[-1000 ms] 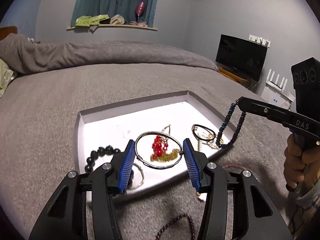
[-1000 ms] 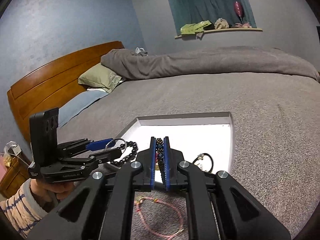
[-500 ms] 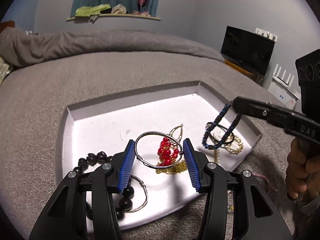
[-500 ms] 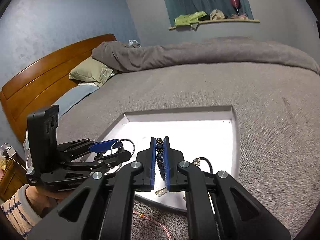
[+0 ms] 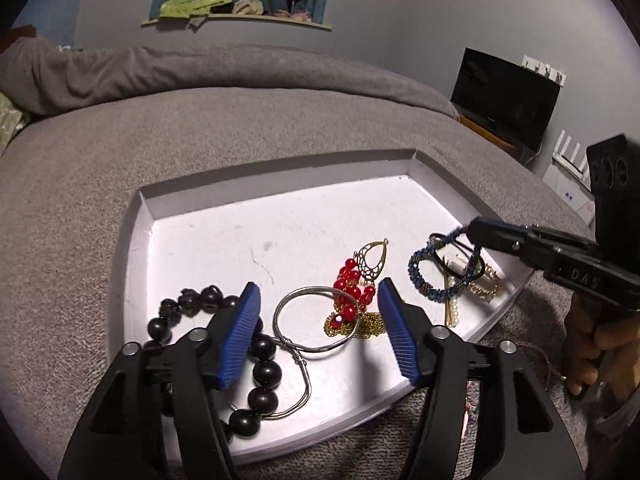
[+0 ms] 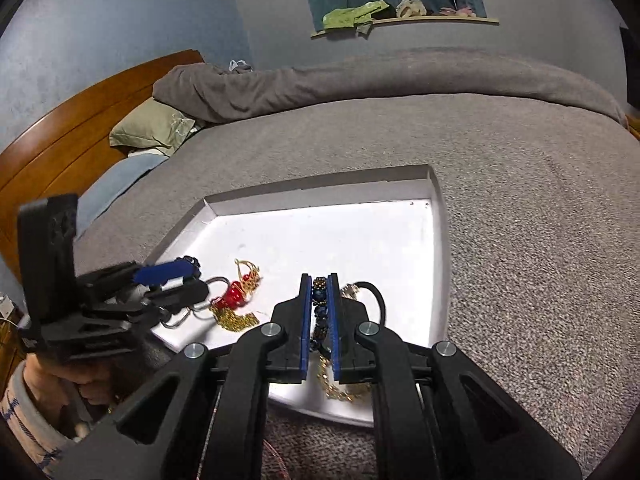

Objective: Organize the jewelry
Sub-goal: 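Carry the bangle and blue strand into the tray and open both grippers, then move the right gripper to the pink string bracelet while the left approaches the brown bead bracelet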

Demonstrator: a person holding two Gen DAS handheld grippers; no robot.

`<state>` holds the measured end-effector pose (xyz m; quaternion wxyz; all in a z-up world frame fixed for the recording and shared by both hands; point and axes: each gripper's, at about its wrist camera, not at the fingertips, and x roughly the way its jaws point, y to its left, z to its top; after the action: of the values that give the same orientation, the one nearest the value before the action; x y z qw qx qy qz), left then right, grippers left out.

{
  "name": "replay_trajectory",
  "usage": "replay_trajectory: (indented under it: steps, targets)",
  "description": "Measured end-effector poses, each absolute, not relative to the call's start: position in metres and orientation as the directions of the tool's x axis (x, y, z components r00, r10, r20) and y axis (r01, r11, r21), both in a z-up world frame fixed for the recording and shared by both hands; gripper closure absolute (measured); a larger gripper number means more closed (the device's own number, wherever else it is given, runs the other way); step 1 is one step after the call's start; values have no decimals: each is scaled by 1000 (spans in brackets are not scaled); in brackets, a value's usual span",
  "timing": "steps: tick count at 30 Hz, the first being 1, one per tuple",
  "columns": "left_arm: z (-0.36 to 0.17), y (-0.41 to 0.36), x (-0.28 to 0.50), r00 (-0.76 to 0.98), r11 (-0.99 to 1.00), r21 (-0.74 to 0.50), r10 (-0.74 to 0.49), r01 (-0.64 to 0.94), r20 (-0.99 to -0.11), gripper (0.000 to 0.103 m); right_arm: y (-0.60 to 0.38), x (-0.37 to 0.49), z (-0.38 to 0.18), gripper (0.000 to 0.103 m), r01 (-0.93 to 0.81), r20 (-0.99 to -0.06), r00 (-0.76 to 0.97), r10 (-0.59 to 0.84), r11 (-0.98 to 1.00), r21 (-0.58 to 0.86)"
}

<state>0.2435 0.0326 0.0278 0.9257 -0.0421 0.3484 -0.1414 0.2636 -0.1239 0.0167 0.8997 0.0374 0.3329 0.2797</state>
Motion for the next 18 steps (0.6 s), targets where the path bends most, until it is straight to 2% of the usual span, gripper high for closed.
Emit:
replay_trajectory:
  steps: [5, 10, 18]
  targets:
    - [37, 41, 231, 738, 957, -173, -290, 233, -609, 36, -134, 254, 22, 82, -476, -556, 653, 514, 850, 226]
    - [47, 52, 210, 757, 955, -192, -297, 227, -582, 35, -143, 237, 29, 78, -491, -529, 662, 530, 841, 227]
    - [52, 72, 165, 746, 943, -208, -331, 258, -577, 35, -140, 202, 28, 71, -548, -536, 639, 552, 815, 187]
